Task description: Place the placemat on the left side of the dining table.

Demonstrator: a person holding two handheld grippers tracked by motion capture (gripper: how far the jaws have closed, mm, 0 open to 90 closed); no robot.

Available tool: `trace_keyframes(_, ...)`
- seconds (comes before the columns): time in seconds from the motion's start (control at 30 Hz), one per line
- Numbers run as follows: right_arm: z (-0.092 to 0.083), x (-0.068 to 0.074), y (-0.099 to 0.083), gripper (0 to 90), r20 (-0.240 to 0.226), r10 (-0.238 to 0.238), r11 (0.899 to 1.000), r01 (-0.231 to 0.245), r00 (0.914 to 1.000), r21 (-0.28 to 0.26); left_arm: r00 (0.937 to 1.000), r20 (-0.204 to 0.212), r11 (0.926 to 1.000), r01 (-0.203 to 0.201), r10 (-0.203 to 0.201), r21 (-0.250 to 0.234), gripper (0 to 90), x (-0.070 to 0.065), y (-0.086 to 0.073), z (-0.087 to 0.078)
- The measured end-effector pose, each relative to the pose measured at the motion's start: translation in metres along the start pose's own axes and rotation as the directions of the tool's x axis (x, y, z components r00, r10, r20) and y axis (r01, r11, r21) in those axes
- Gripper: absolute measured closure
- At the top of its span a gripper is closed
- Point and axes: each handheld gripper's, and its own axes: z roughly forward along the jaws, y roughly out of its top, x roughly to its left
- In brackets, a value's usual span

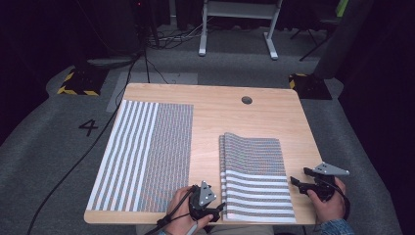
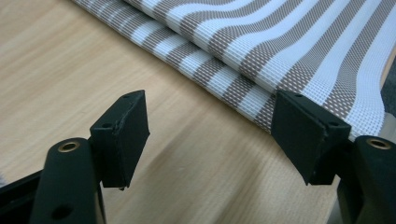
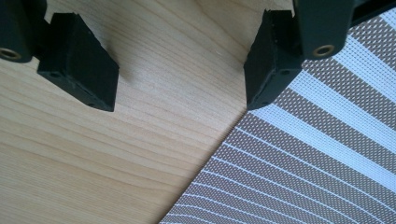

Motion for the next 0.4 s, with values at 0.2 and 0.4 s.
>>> trace_keyframes(0.2,0.0,0.0,0.0,26.3,0.0,0.0,1.0,0.0,1.0,0.0,0.9999,-0.01,0.9999,-0.013,0.013,-0.005,28.0,-0.0041,-0.0028,0.0024)
trace_keyframes(0.4,0.0,0.0,0.0,26.3,0.0,0.0,1.0,0.0,1.0,0.0,0.9989,-0.026,0.999,-0.04,0.04,0.019,25.4,-0.0051,-0.0086,0.0053)
